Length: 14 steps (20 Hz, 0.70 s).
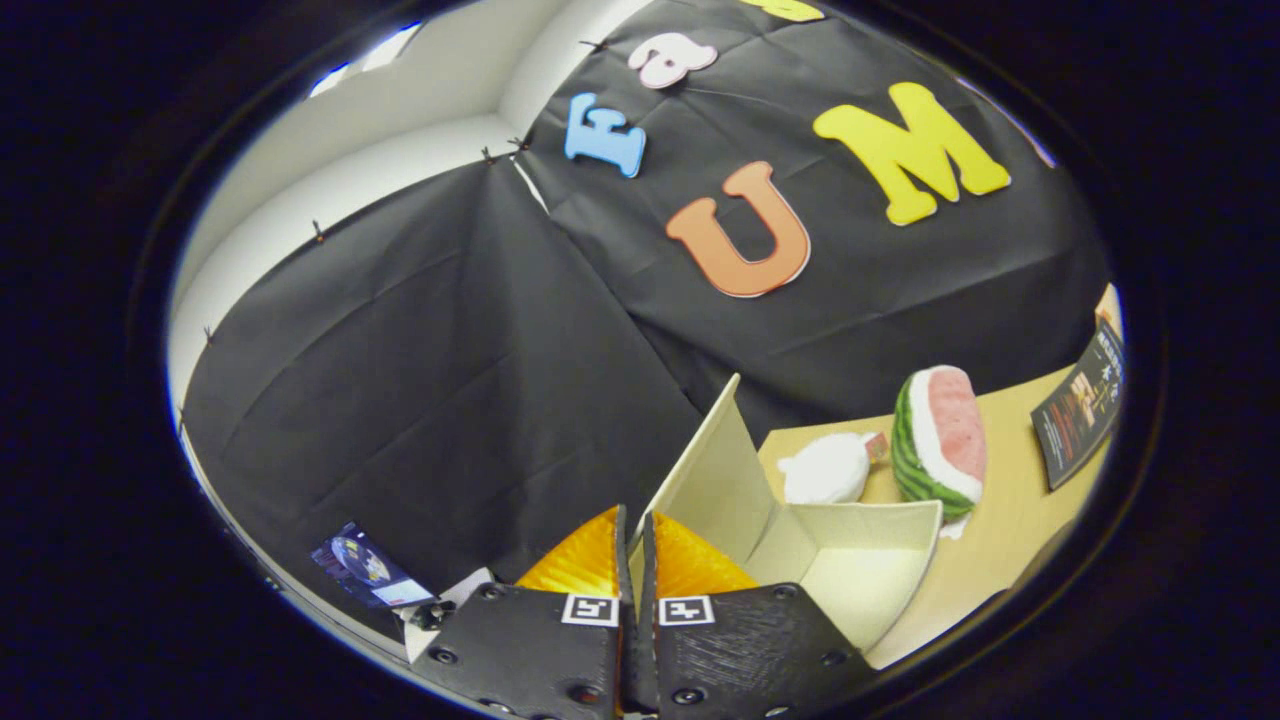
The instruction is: Open the storage box then place both shoes into the box .Put the left shoe in first, then the right shoe, with the right side of both shoes facing outward in a uniform manner.
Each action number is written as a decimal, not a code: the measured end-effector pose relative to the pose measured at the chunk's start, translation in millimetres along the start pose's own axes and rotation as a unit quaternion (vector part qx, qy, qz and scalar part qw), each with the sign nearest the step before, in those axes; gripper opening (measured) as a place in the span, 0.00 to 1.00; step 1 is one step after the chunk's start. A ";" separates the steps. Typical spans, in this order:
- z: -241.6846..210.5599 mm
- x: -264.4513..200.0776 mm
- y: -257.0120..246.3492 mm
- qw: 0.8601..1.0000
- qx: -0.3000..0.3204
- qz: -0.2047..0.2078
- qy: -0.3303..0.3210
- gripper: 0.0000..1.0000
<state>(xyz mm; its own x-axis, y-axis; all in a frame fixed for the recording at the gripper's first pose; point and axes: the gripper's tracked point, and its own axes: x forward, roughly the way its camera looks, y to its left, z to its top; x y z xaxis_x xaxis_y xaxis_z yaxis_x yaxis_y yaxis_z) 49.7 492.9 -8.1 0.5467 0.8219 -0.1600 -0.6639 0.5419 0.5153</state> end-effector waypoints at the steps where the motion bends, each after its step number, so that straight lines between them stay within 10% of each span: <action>1: -2.7 11.2 7.2 1.000 -0.009 -0.003 0.007 0.00; 5: -10.6 48.4 29.8 0.999 -0.033 -0.014 0.019 0.06; 14: -11.3 58.1 35.4 0.998 -0.060 -0.030 0.015 0.57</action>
<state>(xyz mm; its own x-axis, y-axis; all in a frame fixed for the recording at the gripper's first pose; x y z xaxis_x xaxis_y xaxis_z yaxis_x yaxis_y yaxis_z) 52.2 561.9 -8.7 0.5728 0.7912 -0.2144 -0.6873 0.6061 0.4004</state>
